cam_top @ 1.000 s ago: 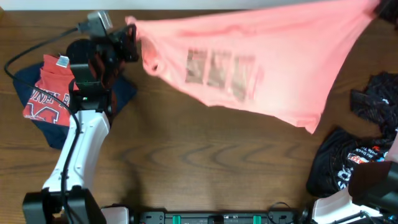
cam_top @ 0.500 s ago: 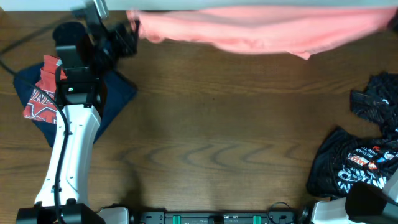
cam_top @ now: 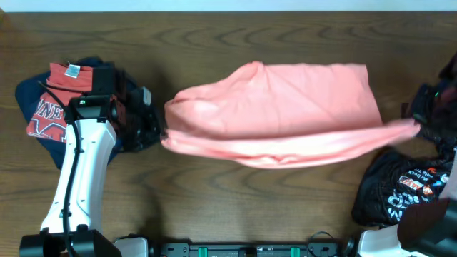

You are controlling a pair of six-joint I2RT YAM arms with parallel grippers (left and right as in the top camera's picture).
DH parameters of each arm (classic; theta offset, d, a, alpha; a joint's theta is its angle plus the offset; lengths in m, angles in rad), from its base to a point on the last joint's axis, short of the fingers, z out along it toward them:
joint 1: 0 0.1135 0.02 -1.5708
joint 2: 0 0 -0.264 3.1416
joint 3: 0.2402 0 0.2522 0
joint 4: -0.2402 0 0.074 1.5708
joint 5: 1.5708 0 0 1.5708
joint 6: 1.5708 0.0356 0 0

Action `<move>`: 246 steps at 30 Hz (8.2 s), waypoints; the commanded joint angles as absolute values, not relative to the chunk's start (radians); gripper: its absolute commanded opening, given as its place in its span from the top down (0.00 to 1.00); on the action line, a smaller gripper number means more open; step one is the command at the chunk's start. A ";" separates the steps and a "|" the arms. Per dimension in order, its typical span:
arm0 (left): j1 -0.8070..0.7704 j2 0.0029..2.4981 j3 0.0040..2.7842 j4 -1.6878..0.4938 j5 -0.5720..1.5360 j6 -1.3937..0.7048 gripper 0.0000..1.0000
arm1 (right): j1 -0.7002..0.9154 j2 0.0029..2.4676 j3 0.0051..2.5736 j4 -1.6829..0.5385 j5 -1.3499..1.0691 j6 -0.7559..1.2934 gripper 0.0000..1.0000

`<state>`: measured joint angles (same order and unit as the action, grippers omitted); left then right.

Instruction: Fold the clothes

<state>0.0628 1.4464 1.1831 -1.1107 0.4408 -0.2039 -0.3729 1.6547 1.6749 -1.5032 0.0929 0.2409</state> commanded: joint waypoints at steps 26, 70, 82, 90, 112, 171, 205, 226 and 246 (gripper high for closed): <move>0.067 1.488 0.944 -0.675 0.319 -0.180 0.94 | -0.272 1.655 1.157 -0.715 0.044 0.224 0.99; -0.018 1.727 1.035 -0.053 0.303 -0.138 0.25 | -0.272 1.724 1.382 -0.671 -0.235 0.118 0.35; -0.139 1.854 1.035 0.189 0.304 -0.139 0.25 | -0.244 2.014 1.400 -0.440 -0.251 0.118 0.19; -0.188 1.869 1.035 0.299 0.305 -0.143 0.25 | -0.225 2.101 1.400 -0.304 -0.168 0.134 0.16; -0.352 2.180 1.427 0.189 0.310 -0.184 0.28 | -0.229 2.066 1.401 -0.331 -0.146 0.141 0.99; -0.433 2.031 1.439 -0.135 0.418 -0.260 0.94 | -0.295 1.883 1.401 -0.588 -0.131 0.141 0.99; -0.480 2.015 1.431 -0.127 0.418 -0.282 0.21 | -0.319 1.840 1.401 -0.924 -0.072 0.171 0.99; -0.502 2.184 1.431 0.062 0.445 -0.282 0.94 | -0.315 1.840 1.401 -0.916 -0.072 0.171 0.99; -0.493 1.825 1.431 -0.741 0.414 -0.271 0.94 | -0.315 1.840 1.401 -0.999 0.062 0.171 0.99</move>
